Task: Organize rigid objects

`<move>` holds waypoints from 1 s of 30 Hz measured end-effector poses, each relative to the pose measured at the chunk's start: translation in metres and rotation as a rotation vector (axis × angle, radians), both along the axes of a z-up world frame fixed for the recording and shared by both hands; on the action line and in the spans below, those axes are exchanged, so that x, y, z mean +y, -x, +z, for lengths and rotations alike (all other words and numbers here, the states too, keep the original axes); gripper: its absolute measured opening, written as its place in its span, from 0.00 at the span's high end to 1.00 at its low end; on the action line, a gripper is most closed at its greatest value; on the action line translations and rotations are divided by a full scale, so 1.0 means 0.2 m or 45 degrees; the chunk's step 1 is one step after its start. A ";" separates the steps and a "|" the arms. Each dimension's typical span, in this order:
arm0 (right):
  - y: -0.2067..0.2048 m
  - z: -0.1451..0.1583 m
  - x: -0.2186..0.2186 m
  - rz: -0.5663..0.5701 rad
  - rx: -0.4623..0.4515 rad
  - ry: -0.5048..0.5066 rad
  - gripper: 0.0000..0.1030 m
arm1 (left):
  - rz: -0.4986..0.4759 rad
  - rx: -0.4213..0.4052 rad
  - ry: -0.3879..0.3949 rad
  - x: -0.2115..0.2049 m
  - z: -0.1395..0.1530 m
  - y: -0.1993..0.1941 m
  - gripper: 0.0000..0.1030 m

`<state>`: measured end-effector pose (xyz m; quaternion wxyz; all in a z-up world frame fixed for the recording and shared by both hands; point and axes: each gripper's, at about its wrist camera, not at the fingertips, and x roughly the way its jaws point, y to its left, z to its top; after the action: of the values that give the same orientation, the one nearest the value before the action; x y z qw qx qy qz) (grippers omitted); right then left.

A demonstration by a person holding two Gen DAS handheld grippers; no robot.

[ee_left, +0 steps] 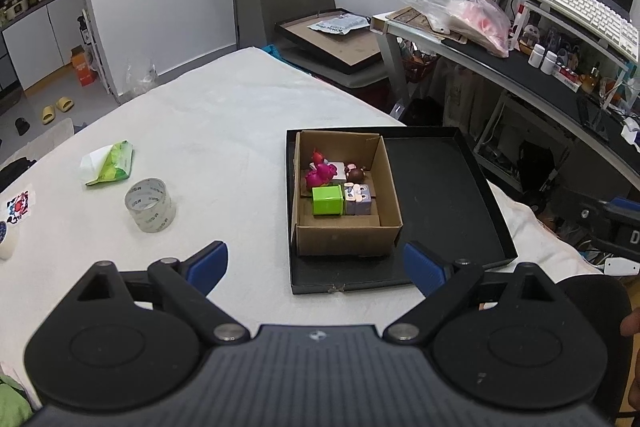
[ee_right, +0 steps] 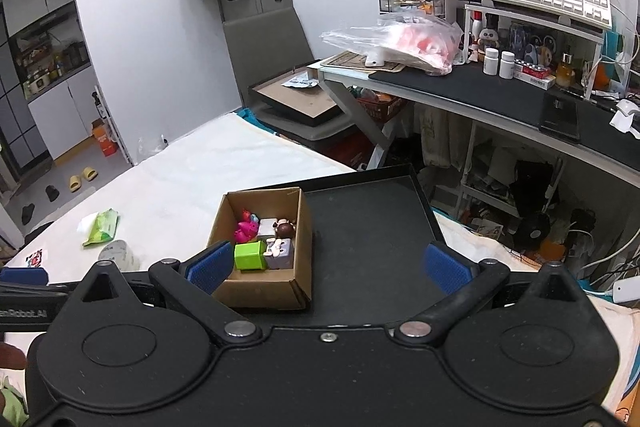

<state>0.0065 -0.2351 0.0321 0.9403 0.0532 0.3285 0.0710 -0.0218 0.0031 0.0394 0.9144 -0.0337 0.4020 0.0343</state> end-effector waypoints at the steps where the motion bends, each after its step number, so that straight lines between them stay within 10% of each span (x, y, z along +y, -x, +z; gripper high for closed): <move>1: 0.00 0.00 0.00 0.000 0.005 -0.008 0.00 | 0.002 -0.004 -0.003 0.00 0.01 0.00 0.09; 30: -0.01 -0.06 0.02 0.019 0.059 -0.011 0.00 | 0.047 -0.009 -0.003 0.02 -0.01 0.03 0.09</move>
<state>0.0095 -0.2307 0.0196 0.9317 0.0565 0.3503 0.0783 -0.0270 0.0080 0.0381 0.9151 -0.0402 0.3980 0.0513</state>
